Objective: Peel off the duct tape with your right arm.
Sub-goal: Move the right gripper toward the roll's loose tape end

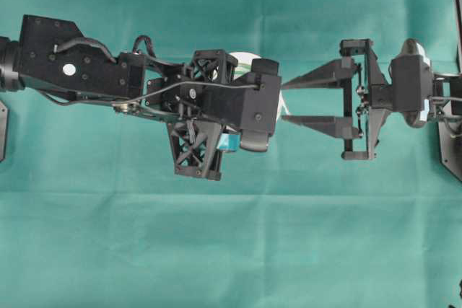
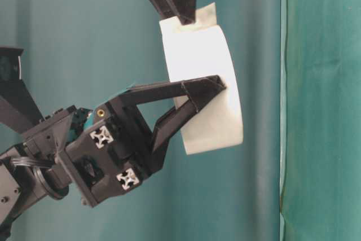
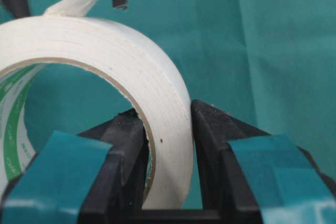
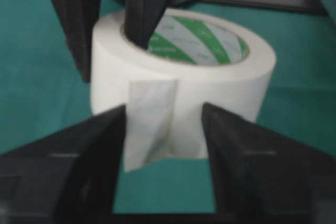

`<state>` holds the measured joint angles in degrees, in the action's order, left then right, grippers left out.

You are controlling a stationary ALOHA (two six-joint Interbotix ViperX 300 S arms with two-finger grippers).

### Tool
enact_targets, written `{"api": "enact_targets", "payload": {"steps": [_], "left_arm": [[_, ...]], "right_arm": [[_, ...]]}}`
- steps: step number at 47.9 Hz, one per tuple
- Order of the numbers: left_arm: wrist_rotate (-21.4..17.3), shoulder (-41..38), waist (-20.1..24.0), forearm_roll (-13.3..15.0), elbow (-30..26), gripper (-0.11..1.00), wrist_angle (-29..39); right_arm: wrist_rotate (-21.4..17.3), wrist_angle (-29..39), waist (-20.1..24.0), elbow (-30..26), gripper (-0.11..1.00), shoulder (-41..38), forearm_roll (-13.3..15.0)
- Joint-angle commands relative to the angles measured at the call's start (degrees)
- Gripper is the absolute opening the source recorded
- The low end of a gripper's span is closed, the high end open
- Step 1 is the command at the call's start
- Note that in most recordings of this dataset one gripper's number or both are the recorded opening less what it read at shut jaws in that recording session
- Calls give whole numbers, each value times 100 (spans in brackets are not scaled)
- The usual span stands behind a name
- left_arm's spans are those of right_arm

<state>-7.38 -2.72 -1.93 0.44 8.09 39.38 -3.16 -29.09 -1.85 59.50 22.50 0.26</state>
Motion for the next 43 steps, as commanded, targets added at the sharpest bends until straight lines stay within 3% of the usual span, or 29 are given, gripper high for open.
{"api": "enact_targets", "payload": {"steps": [1, 31, 43], "left_arm": [[-26, 97, -35, -18, -193, 22, -44], [-26, 105, -123, -18, -185, 22, -44], [-35, 105, -123, -18, -176, 22, -44]], "right_arm": [[0, -62, -35, -88, 5, 26, 9], [0, -62, -35, 105, -9, 264, 9], [9, -62, -35, 158, -9, 325, 9]]}}
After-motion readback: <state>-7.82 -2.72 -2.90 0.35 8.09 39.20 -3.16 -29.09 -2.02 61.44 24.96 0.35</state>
